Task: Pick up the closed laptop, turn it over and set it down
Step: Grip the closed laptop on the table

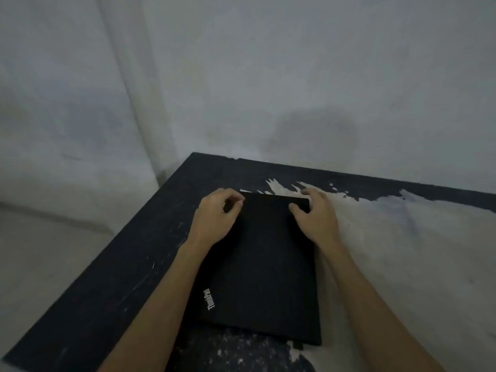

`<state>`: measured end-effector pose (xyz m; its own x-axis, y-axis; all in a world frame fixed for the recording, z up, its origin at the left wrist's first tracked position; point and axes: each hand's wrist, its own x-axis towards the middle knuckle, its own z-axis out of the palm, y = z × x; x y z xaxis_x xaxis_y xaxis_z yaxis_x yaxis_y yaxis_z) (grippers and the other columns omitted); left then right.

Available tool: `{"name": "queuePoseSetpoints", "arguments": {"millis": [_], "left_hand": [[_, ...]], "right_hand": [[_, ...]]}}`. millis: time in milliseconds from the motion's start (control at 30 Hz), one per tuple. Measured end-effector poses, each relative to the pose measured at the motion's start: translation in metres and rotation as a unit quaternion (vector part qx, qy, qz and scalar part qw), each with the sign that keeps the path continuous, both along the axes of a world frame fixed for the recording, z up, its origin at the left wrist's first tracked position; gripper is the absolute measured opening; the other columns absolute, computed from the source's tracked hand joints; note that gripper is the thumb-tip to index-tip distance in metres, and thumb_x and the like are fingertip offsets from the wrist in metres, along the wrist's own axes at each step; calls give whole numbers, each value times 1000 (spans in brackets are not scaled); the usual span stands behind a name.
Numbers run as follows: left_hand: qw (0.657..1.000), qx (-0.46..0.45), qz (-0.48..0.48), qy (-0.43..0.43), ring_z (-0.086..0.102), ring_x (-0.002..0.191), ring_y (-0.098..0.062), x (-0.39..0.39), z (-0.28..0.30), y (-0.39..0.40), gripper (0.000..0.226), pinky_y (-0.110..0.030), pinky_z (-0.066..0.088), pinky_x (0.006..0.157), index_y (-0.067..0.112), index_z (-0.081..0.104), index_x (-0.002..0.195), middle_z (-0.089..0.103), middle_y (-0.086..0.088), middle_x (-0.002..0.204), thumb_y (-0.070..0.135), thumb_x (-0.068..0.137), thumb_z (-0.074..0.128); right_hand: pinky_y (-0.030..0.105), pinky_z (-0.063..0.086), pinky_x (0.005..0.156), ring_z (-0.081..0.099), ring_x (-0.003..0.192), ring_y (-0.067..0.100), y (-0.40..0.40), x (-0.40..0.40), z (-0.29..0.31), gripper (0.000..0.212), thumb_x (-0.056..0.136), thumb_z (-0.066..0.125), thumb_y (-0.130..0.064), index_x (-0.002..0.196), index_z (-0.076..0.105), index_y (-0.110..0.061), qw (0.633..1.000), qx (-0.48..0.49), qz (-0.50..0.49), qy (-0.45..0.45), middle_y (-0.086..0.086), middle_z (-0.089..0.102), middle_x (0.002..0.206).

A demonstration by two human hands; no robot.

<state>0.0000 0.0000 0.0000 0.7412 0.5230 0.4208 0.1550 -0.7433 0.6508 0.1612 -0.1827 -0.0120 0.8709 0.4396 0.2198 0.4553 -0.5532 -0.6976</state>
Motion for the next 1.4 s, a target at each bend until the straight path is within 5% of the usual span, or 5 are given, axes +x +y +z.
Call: {"name": "queuePoseSetpoints", "arguments": {"millis": [467,800,967,1200,1400], "left_hand": [[989,-68,-11,131,47,142,-19,24,-20,20,47,-49,25,124,30,56,142,56,4,150,41,97,64],[976,-205,-65,-23,40,128,21,22,-11,18,53,-30,27,121,30,57,139,51,32,137,13,92,74],[957,-264,-85,-87,41,149,-11,22,-4,18,57,-39,29,126,25,56,141,55,11,150,3,91,73],[954,-274,-95,-75,43,132,16,25,1,13,57,-27,30,120,33,56,139,54,30,139,3,93,70],[955,-281,-97,-9,28,153,-9,26,8,4,62,-26,23,120,29,45,155,40,10,163,12,99,65]], "right_hand": [[32,44,102,54,124,15,9,0,-7,46,88,78,-34,130,63,-23,997,30,8,64,-2,59,138],[34,49,104,57,121,15,6,2,1,36,81,84,-10,106,62,-25,952,260,-9,163,-12,61,115],[43,65,85,72,110,23,4,5,9,41,87,80,-24,120,63,-40,885,332,-24,324,3,69,126],[38,64,72,74,103,26,-2,6,14,20,102,64,-28,121,67,-32,868,347,-24,355,9,71,123],[33,63,64,74,92,20,-11,7,18,22,102,65,-25,124,67,-22,845,391,-42,362,6,74,113]]}}
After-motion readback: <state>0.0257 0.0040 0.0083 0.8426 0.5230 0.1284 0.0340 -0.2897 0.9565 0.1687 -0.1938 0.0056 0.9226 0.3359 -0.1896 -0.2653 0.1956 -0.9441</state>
